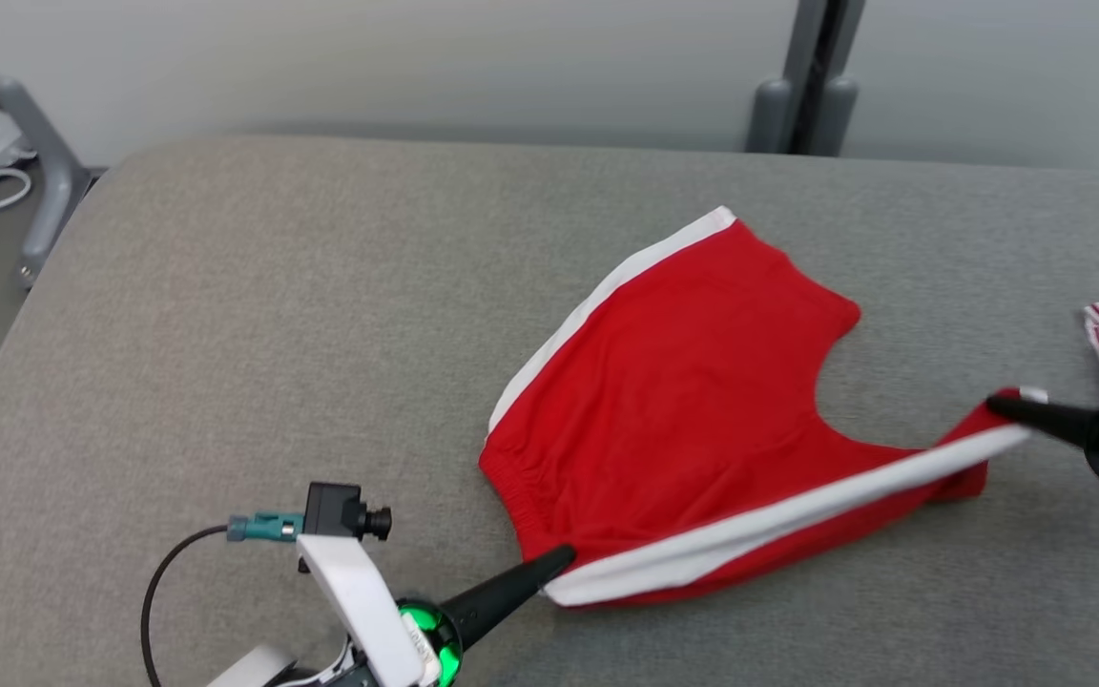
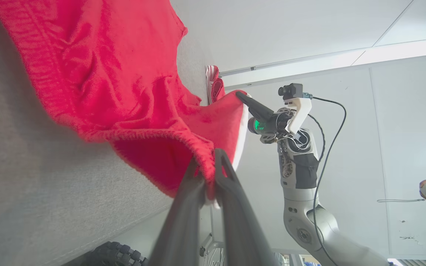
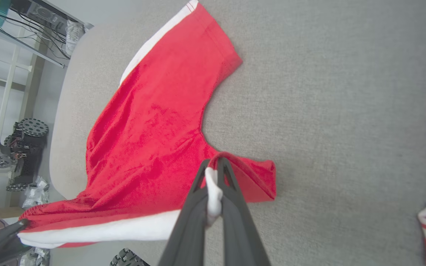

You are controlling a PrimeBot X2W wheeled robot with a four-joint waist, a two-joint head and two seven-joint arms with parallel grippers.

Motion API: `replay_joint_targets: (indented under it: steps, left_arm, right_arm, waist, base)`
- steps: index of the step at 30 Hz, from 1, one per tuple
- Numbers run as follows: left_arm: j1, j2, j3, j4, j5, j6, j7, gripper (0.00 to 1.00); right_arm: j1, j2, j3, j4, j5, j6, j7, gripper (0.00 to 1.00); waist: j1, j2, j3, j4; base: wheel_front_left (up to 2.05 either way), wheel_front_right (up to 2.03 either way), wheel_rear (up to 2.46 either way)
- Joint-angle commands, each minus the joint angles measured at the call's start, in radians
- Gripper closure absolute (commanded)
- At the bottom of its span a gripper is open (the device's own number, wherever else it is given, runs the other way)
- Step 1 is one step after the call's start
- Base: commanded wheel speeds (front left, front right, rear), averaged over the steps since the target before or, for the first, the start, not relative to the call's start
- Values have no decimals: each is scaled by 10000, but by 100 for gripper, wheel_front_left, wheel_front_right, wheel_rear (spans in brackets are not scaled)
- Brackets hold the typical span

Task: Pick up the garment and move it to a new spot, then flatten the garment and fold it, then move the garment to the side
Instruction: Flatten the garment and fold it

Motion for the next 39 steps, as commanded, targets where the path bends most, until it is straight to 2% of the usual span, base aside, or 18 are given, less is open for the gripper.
replay_joint_targets:
  steps: [1, 8, 15, 20, 30, 39]
  left_arm:
    - [-144, -52, 87, 7, -65, -46, 30, 100]
    - [-626, -822, 647, 147, -231, -65, 434, 100]
    - [-1119, -1394, 801, 573, 726, -68, 764, 100]
    - [-1290, -2006, 1127, 805, 1070, -60, 726, 100]
    - [-1568, -3147, 2105, 1783, 793, -61, 925, 100]
    - [-1867, -3785, 2610, 2585, 880, -61, 945, 100]
  right_arm:
    - [-218, 109, -135, 91, -149, -5, 109, 100]
    - [-1812, 1151, -1155, 621, -1814, -5, 1032, 100]
    - [-3144, 2045, -1951, 808, -3573, -5, 1694, 100]
    - [-3713, 2396, -2412, 778, -4613, -5, 1783, 100]
    - [-4573, 2559, -2684, 1128, -6034, -5, 1050, 100]
    - [-5160, 2425, -2538, 1804, -6656, -5, 232, 100]
  waist:
    - [0, -1, 290, 283]
    - [0, -1, 871, 1027]
    - [0, -1, 1385, 1688]
    - [0, -1, 1686, 2095]
    - [0, -1, 2319, 2663]
    - [0, -1, 2783, 2936]
  base:
    - [0, 0, 0]
    - [0, 0, 0]
    - [0, 0, 0]
    - [0, 0, 0]
    - [0, 0, 0]
    - [0, 0, 0]
